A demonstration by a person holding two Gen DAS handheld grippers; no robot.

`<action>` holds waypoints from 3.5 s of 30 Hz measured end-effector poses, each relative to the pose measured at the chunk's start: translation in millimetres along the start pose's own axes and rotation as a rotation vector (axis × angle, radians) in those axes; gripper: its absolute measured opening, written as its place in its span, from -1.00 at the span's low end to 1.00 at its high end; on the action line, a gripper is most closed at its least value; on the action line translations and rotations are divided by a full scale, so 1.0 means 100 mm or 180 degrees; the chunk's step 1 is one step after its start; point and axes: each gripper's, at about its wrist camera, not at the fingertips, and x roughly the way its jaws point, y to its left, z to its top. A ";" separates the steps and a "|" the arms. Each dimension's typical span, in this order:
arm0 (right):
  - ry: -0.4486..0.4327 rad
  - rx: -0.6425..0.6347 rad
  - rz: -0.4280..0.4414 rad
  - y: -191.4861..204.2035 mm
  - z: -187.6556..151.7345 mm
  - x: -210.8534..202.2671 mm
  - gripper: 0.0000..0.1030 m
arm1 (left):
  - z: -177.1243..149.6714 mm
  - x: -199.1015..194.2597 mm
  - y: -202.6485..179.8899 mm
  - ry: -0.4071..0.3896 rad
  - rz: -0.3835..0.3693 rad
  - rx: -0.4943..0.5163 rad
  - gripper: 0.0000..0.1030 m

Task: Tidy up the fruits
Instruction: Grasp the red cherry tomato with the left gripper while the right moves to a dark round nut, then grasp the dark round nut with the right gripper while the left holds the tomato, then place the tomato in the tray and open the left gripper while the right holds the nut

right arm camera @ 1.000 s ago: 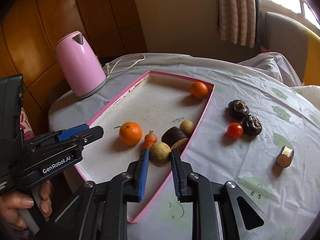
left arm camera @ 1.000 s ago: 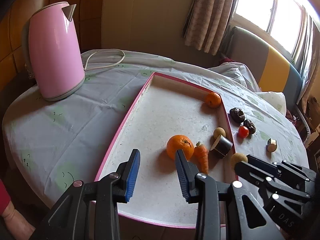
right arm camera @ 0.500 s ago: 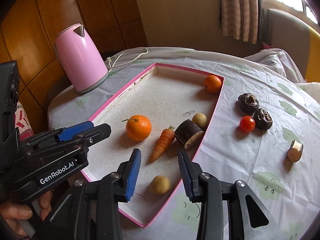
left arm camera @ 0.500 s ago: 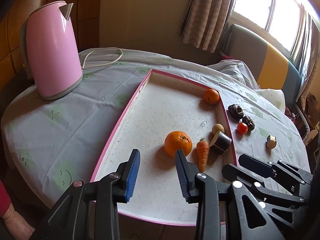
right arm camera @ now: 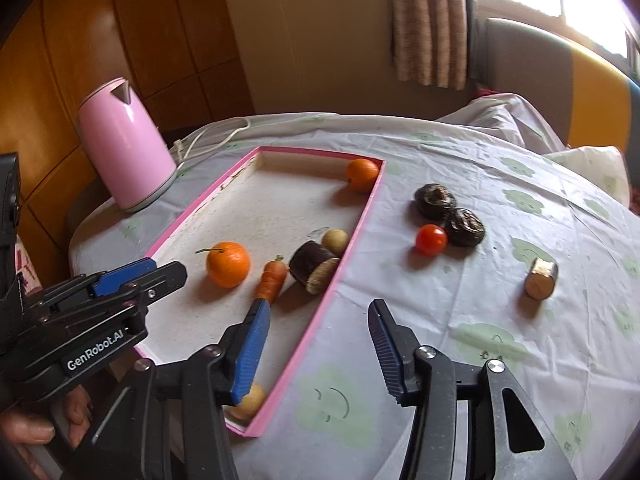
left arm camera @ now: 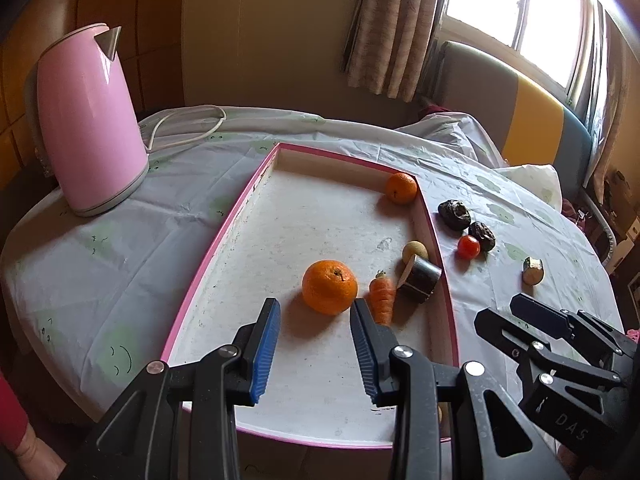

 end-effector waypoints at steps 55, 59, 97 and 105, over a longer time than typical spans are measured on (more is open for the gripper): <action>-0.0169 0.1105 -0.0806 -1.80 -0.21 -0.17 0.26 | 0.60 1.36 -1.83 0.0687 -0.0616 0.1317 -0.47; -0.0248 0.1014 -0.0717 -1.81 -0.07 -0.17 0.26 | 0.57 1.26 -1.74 0.0624 -0.0735 0.1176 -0.48; 0.0552 -0.0115 -0.0262 -0.96 -0.01 0.49 -0.11 | 0.43 0.41 -0.88 0.0158 -0.0676 0.0393 -0.48; 0.0368 0.0131 -0.0398 -0.97 -0.40 0.16 -0.11 | 0.28 0.24 -0.69 0.0060 -0.0466 0.0336 -0.48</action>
